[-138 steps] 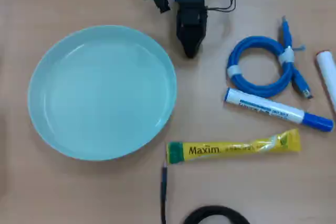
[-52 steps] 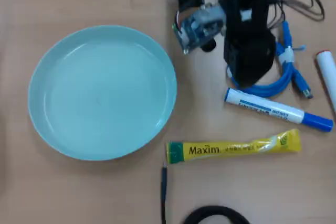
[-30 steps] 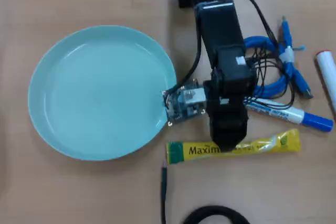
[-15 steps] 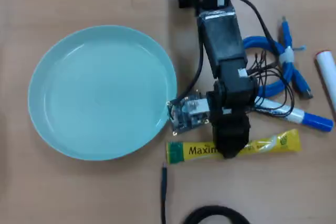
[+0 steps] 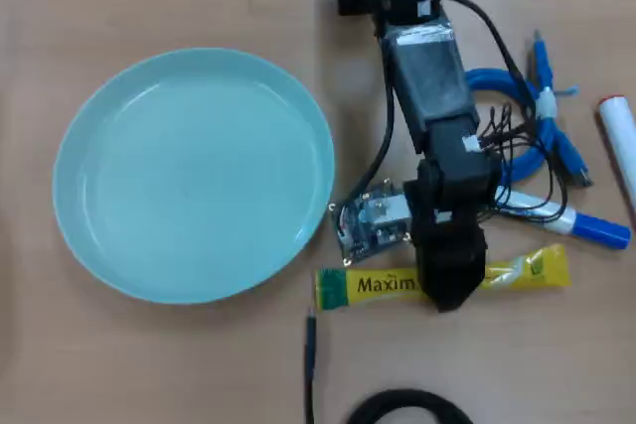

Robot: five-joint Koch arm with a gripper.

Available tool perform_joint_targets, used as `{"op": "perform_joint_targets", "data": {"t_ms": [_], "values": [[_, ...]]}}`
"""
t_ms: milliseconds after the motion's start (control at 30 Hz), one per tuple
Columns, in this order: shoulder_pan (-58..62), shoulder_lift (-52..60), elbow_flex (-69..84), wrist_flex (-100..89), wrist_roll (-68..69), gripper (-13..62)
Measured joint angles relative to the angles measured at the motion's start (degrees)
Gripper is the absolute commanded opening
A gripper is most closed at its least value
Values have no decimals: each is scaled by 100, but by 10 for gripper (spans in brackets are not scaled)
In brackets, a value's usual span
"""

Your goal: Pick up the yellow coffee stick, then put it in the green bowl

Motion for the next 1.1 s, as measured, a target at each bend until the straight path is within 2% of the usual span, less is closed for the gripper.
{"op": "perform_joint_targets", "data": {"t_ms": [133, 433, 767, 1100], "values": [[-9, -62, -88, -70, 0, 180], [-88, -237, -246, -316, -18, -82], [-88, -246, -255, -360, -9, -81], [-123, -246, -255, 0, 976, -80]]}}
